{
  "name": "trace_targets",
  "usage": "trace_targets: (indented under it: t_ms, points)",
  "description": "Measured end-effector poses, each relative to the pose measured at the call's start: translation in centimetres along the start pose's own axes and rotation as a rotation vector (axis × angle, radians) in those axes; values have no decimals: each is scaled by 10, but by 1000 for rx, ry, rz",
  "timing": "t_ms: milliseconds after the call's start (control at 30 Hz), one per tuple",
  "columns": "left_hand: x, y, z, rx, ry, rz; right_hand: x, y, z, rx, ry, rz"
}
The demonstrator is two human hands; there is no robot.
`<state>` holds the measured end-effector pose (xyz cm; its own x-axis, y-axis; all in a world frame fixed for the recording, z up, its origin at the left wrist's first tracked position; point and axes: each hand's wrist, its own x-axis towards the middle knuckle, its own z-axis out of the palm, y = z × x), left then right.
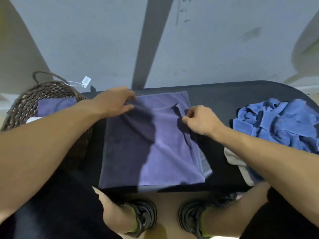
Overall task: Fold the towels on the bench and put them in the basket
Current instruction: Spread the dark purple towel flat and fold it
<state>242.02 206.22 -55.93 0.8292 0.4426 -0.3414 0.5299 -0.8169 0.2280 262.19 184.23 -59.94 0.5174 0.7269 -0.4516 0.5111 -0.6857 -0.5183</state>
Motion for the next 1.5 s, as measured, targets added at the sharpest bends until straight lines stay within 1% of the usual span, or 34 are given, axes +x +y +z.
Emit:
trace_targets:
  t_ms: [67,133,167,200,267,333,433,567,633,700,867,1000,1233,1333,1433,1500]
  points:
    - [16,-9,5,-24,8,-29,8,11,-11,31,-32,85]
    - [25,-15,11,-6,-93,-41,9,14,-13,95,-96,163]
    - [26,-17,14,-19,-131,-51,9,14,-12,108,-100,169]
    - [28,-21,16,-44,-139,-68,9,12,-10,91,-76,146]
    - [32,-29,19,-77,-97,-102,11,7,-7,-8,13,65]
    - [34,-33,23,-98,-59,-115,15,3,-7,-78,62,-7]
    - [36,-38,30,-168,-27,-145,24,-1,-9,5,117,-72]
    - [30,-53,32,-143,60,-250,40,-4,-15,139,237,-131]
    - [25,-59,32,-153,52,-278,48,-1,-12,165,217,-122]
    - [21,-63,34,-158,34,-306,54,3,-5,129,190,-101]
    - [19,-68,38,-190,116,-428,66,2,1,49,232,-90]
    - [20,-71,36,-245,133,-509,74,1,2,25,240,-66]
    - [23,-70,37,-258,190,-602,86,-4,0,-122,203,-32]
    - [23,-69,35,-267,208,-599,84,-6,-4,-238,216,-87]
    - [24,-66,33,-226,192,-609,84,-8,-7,-188,172,-182]
    - [24,-64,31,-197,159,-611,84,-8,-8,-184,143,-205]
